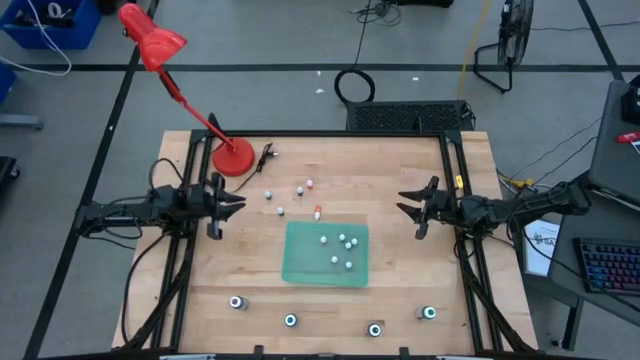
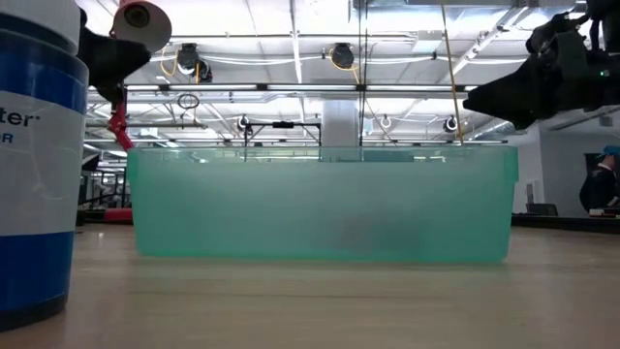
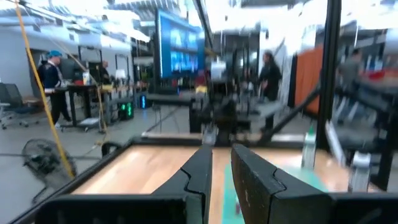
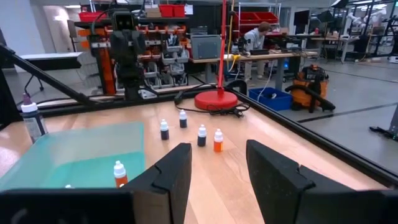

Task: Pick & Place food coloring
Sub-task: Put the small orange food coloring bottle into the green bin

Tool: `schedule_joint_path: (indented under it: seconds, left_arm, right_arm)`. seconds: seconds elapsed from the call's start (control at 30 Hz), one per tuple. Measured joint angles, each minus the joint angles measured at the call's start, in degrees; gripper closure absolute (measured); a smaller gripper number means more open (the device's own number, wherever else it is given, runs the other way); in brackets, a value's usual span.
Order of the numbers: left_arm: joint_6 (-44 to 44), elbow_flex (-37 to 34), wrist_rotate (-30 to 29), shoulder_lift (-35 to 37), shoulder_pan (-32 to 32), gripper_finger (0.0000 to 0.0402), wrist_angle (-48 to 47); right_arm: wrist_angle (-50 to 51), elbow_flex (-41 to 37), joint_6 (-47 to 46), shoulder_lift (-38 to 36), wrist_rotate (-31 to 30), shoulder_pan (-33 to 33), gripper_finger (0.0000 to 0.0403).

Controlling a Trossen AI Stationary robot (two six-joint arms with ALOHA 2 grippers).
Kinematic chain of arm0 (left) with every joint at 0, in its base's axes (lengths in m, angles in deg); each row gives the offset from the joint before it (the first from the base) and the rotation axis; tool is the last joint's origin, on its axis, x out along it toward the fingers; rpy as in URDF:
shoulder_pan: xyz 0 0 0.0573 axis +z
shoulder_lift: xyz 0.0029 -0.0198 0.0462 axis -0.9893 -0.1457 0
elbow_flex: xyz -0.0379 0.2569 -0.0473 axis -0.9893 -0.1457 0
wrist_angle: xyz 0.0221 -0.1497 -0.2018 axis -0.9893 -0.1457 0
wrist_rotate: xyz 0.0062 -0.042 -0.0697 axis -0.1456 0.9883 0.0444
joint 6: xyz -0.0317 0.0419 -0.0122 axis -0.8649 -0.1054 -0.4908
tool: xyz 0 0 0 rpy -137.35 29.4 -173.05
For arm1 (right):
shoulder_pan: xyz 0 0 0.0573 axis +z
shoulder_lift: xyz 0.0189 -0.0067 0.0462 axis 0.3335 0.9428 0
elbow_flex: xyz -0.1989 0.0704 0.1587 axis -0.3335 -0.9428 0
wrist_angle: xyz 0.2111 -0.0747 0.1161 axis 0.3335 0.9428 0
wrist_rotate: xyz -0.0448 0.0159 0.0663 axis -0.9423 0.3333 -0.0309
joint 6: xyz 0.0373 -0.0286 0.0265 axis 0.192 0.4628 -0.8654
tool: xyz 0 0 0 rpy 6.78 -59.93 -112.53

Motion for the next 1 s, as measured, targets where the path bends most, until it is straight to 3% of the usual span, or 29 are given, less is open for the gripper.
schedule_joint_path:
  seconds: [0.23,0.4,0.67,0.83,1.0]
  left_arm:
    - [-8.7,0.0,-0.7,0.0,0.0,0.0334,3.8]
    - [-2.1,0.0,-7.2,0.0,0.0,0.0334,2.8]
    - [-8.1,0.0,-16.3,-2.0,0.0,0.0334,-0.6]
    - [-14.0,7.4,-21.5,-11.3,1.4,0.0334,-7.0]
    - [-12.3,21.3,-19.9,-30.3,4.0,0.0334,-15.2]
  right_arm:
    - [0.0,-0.1,0.0,0.0,0.0,0.0,0.0261]
    - [0.0,-0.1,0.0,0.0,0.0,0.0,0.0261]
    - [-0.2,-0.1,0.0,0.0,0.0,0.0,0.0261]
    - [-0.2,-0.1,0.0,0.0,0.0,0.0,0.0261]
    - [-0.2,-0.1,0.0,0.0,0.0,0.0,0.0261]
